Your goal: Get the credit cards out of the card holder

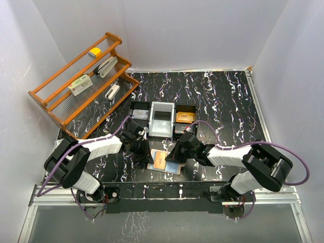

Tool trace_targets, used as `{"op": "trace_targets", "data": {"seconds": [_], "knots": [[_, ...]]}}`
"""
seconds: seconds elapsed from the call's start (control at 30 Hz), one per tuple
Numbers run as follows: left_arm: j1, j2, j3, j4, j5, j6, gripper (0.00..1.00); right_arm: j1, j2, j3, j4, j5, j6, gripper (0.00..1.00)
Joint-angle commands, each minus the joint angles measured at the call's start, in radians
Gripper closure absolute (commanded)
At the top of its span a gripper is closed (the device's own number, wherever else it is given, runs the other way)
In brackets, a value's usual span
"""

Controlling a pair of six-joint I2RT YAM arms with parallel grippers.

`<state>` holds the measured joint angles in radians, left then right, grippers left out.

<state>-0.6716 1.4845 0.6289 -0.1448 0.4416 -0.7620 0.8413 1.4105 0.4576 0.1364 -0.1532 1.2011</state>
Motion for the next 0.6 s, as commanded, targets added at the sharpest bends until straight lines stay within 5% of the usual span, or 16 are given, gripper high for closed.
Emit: {"op": "trace_targets", "data": {"seconds": [0.0, 0.2, 0.57], "knots": [[-0.016, -0.031, 0.04, -0.091, -0.057, 0.017, 0.91, -0.008, -0.017, 0.024, 0.006, 0.015, -0.017, 1.0], [-0.024, -0.143, 0.086, -0.08, -0.083, 0.036, 0.62, -0.013, 0.0, 0.024, 0.01, 0.009, -0.018, 1.0], [-0.104, 0.003, 0.117, -0.044, -0.062, 0.021, 0.67, -0.019, 0.009, 0.028, 0.018, 0.001, -0.02, 1.0]]}}
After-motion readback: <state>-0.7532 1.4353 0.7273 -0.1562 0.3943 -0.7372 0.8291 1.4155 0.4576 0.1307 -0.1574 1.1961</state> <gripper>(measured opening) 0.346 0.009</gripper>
